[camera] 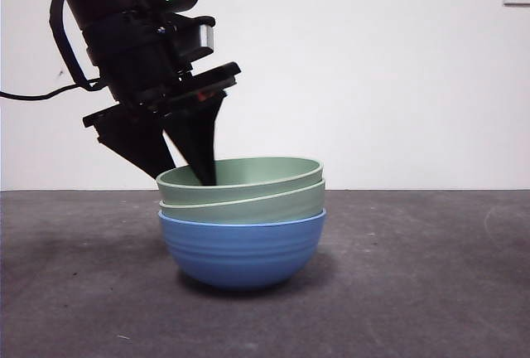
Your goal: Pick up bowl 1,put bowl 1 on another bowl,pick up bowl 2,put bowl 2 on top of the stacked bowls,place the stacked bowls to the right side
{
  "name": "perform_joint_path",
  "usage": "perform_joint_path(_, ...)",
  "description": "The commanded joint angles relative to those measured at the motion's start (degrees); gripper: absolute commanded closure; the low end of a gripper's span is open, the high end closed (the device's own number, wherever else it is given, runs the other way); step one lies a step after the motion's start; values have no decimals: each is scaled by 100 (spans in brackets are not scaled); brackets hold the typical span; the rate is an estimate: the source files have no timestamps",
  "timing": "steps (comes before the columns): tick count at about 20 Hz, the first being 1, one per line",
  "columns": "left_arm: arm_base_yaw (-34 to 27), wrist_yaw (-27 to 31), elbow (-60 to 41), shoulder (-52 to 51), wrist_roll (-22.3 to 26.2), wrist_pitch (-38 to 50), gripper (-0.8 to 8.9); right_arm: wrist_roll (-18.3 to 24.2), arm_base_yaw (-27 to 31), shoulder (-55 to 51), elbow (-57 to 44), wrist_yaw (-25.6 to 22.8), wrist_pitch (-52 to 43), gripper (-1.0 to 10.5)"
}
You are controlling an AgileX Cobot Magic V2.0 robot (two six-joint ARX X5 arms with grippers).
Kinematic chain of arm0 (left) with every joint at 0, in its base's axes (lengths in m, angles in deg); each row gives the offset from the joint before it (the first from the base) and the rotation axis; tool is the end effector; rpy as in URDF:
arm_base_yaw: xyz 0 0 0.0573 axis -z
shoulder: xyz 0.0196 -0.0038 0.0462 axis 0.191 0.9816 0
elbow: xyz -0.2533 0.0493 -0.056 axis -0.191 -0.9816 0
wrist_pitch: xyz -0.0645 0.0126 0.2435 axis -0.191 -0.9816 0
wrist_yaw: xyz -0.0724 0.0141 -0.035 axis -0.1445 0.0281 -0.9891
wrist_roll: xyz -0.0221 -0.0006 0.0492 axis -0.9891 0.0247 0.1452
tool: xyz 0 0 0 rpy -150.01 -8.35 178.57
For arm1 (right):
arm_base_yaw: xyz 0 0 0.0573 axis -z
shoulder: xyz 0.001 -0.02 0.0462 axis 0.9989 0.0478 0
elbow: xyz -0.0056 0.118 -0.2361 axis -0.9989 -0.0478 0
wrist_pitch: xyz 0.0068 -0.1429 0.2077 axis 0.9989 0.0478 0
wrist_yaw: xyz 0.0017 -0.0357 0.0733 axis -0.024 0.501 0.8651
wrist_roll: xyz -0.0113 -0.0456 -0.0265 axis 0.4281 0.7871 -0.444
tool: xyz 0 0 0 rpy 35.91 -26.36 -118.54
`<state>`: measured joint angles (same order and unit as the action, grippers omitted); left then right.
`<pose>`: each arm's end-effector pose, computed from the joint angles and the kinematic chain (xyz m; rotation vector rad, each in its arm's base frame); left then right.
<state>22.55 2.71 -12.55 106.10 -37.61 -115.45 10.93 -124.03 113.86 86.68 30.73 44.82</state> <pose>0.2710 -0.1838 0.2222 0.1639 1.1131 -0.5707 0.1160 0.0886 0.3619 -0.0578 0.7663 0.5974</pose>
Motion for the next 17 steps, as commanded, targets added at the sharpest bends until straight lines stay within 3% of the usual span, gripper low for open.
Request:
perform_joint_path(1, 22, -116, 72, 9, -109, -116, 521, -57, -4, -2, 4, -2, 13, 690)
perform_joint_path(6, 22, -114, 782, 0, -94, -1005, 521, -63, -4, 20, 4, -2, 109, 681)
perform_joint_path(9, 22, -74, 1445, -57, 76, -1751, 521, -76, -4, 129, 4, -2, 90, 467)
perform_joint_path(14, 22, -59, 2662, -365, 350, -2765, 521, -125, -4, 896, 4, 26, -302, 461)
perform_joint_path(17, 22, -55, 3357, -643, 492, -3309, 522, -280, 2, 1722, 4, 461, -863, 461)
